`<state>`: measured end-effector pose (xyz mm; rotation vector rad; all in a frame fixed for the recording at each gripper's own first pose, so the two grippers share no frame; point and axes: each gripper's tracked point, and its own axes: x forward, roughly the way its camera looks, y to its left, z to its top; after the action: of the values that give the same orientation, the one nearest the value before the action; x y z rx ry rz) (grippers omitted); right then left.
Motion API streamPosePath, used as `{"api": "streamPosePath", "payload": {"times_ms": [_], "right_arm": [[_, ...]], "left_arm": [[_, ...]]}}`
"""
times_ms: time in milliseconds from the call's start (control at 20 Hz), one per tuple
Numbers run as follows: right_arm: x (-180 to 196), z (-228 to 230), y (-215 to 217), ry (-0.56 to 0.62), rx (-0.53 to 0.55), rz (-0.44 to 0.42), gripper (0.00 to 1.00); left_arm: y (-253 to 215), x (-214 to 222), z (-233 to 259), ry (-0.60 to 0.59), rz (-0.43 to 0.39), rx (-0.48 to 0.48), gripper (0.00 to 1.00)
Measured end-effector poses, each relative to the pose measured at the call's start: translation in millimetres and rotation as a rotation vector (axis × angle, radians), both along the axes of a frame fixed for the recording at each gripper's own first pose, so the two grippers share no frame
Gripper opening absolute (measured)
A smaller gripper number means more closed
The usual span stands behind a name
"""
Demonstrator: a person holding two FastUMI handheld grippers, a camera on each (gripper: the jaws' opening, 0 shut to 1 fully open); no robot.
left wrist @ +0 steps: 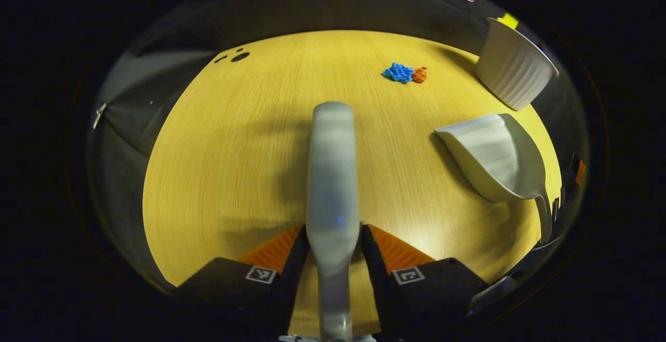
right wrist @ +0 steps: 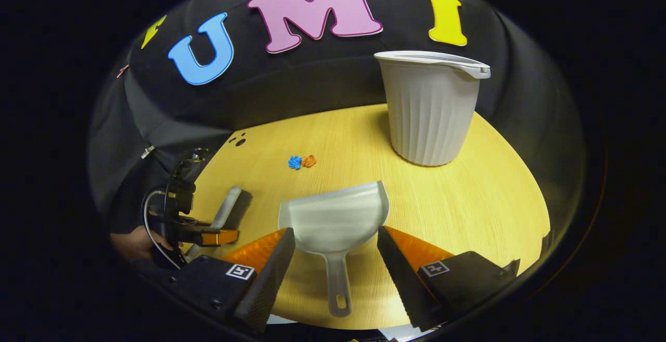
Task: Pick up the small broom and dustpan from the desktop, sweep the trash into the dustpan with the broom, and then empty the trash into the garbage bin.
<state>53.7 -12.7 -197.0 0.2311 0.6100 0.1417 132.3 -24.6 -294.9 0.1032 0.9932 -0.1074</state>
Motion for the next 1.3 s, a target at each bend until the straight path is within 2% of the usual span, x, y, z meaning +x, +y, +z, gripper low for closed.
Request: {"api": "streamPosePath", "payload": {"times_ms": [50, 100, 200, 400, 600, 800, 1050, 1300], "right_arm": [[-1.9, 0.0, 0.3, 0.002, -0.001, 0.001, 0.99], [-5.1, 0.2, 1.4, 0.001, -0.003, 0.004, 0.99], [-12.1, 1.4, 3.3, -0.001, -0.009, 0.011, 0.99], [-24.8, 1.8, 7.3, -0.002, -0.018, 0.028, 0.99], [-35.4, 4.7, 16.5, -0.003, 0.009, 0.031, 0.99], [-43.3, -2.7, 21.9, 0.016, -0.009, 0.046, 0.99], [-41.9, -35.2, 23.0, 0.113, -0.035, 0.026, 0.99], [-25.6, -73.2, 20.0, 0.199, -0.101, 0.03, 0.99]], "left_arm": [[-0.7, 2.4, -2.5, -0.006, -0.005, 0.0, 0.6], [-0.1, 1.3, -0.7, -0.013, -0.002, -0.001, 0.49], [-0.2, 2.7, -1.5, -0.033, 0.013, -0.009, 0.35], [-0.6, 0.8, -1.1, -0.075, 0.028, -0.024, 0.27], [2.7, -11.8, 4.3, -0.102, 0.071, -0.087, 0.24], [13.9, -33.7, 23.8, -0.16, 0.095, -0.119, 0.24], [29.8, -70.5, 48.6, -0.221, 0.128, -0.157, 0.24], [47.6, -97.4, 56.8, -0.243, 0.155, -0.146, 0.24]]}}
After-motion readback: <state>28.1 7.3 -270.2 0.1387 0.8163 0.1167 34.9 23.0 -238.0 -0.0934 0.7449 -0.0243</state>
